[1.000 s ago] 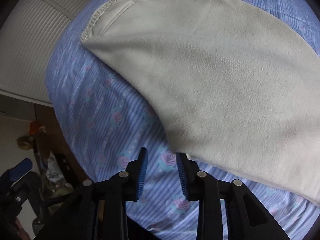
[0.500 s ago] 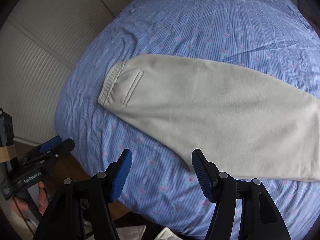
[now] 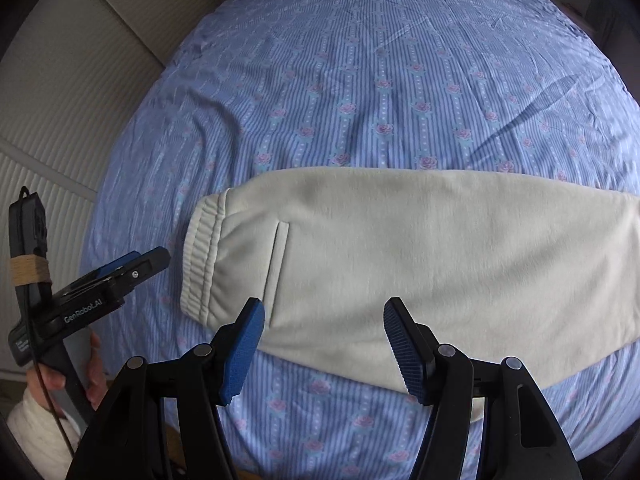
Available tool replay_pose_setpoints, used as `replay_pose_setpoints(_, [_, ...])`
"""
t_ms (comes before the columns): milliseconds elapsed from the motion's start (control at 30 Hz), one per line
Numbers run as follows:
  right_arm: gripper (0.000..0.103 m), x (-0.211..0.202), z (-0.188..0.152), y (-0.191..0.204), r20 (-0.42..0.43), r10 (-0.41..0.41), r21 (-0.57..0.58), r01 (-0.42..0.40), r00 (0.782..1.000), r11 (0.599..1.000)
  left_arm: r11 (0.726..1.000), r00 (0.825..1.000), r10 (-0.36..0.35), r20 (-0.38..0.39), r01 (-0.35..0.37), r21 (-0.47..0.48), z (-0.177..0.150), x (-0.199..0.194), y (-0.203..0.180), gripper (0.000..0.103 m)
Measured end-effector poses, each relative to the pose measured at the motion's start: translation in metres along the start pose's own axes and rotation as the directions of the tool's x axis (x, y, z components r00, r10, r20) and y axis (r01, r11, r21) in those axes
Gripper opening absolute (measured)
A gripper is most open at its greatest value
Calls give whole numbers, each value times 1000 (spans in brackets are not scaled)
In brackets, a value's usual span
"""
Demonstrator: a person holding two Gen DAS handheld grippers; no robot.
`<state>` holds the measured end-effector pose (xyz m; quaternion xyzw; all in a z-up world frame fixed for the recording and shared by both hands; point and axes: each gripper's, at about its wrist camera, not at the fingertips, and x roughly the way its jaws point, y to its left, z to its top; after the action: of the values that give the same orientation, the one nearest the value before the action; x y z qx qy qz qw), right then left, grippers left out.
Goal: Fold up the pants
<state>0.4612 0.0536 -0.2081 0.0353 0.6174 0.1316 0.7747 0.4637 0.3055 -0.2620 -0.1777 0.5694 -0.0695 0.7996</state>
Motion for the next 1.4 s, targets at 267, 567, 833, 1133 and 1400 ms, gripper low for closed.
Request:
replay_pose_setpoints(267, [63,21,15,18,-23,-30,-5,30,999,1000,976,972,-198,-129,183,-122,20,51,27,30])
replay_pose_setpoints(567, [63,39,9,22,-70,-26,4,27,997,1000,924,929,-349,-121,320,-208,38,69,49,23])
replay_pose_setpoints(833, [63,39,12,28,-55,-34,-22,32,998,999,957,966,-248,-68,234,-172,51,53,35,7])
replay_pose_setpoints(1133, [63,22,15,14,-3,-61,-13,61,998,998,988,989,-104,-102,91,-125,52,66,38,15])
replay_pose_setpoints(1400, [63,-20,-3,-38,57,-65,102,59,996,993,957,986,124,108,-148,251,47,-28,-52,46])
